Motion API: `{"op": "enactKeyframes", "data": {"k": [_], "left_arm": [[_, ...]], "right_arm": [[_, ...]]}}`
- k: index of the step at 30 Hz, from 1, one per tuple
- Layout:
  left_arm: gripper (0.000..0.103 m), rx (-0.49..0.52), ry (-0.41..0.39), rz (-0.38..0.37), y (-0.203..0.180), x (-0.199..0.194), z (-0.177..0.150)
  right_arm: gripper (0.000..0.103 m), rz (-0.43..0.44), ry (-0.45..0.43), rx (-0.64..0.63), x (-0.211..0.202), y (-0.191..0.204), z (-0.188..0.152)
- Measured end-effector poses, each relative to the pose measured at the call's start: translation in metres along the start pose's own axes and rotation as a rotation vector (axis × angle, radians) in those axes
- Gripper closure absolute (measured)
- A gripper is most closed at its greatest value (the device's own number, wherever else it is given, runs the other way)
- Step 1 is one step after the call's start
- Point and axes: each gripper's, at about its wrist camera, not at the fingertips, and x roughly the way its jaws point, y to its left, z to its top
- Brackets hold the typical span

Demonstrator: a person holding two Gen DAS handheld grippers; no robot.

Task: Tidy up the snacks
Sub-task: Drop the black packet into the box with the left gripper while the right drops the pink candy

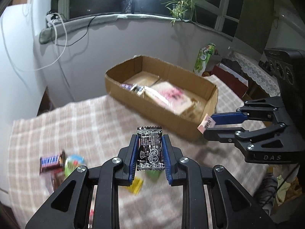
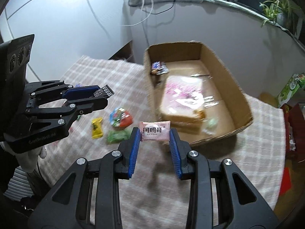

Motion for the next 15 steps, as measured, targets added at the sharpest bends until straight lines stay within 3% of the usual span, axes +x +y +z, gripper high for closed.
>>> {"op": "enactKeyframes", "data": {"k": [15], "left_arm": [[0.080, 0.054, 0.019, -0.042, -0.030, 0.056, 0.054]], "right_arm": [[0.070, -0.058, 0.007, 0.081, 0.016, -0.072, 0.022]]}}
